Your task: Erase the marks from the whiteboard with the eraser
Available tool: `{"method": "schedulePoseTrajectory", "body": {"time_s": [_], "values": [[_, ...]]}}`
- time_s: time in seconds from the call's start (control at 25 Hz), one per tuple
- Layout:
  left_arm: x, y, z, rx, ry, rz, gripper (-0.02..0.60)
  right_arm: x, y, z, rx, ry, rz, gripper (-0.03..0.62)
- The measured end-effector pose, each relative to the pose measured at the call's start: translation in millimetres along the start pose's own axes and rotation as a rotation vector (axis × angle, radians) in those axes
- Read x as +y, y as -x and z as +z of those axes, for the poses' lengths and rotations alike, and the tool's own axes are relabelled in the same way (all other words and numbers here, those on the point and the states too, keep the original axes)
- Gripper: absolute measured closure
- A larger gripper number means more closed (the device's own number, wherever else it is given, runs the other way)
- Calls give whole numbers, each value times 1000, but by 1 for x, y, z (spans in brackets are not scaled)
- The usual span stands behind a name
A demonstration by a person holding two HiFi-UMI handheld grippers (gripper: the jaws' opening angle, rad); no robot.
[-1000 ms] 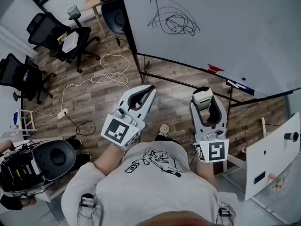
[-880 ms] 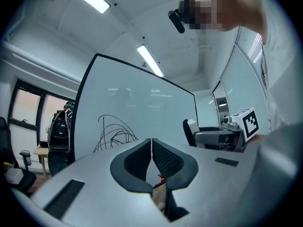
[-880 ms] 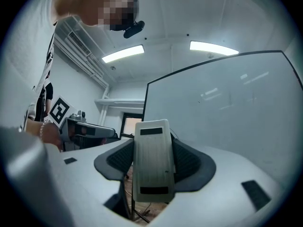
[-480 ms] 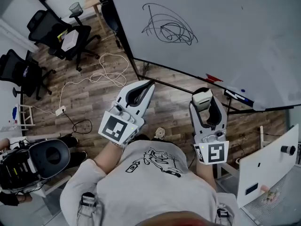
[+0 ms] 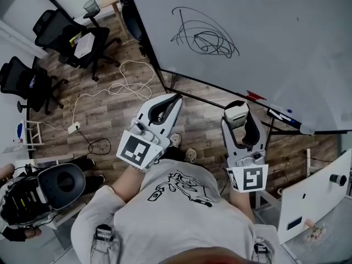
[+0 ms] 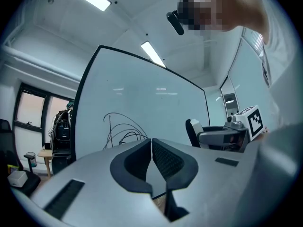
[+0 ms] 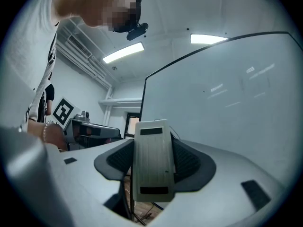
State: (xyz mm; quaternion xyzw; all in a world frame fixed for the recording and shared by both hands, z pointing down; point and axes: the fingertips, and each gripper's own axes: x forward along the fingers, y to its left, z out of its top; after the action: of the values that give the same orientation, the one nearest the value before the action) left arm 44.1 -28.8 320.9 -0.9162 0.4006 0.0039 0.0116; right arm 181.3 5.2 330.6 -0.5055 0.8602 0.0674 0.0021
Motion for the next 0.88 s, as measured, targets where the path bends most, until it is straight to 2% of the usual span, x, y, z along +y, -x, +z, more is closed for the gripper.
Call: {"method": "schedulePoseTrajectory", "body": {"time_s": [0.56, 0.76, 0.88], "values": [[95, -2, 5, -45, -8, -45, 558, 35, -96, 11, 0, 92, -33, 332], [111, -6, -5, -20, 15, -83, 558, 44, -124, 19, 1, 135, -61, 332], [118, -8, -7, -7, 18, -91, 558, 45, -142, 29, 0, 204, -78, 333]]}}
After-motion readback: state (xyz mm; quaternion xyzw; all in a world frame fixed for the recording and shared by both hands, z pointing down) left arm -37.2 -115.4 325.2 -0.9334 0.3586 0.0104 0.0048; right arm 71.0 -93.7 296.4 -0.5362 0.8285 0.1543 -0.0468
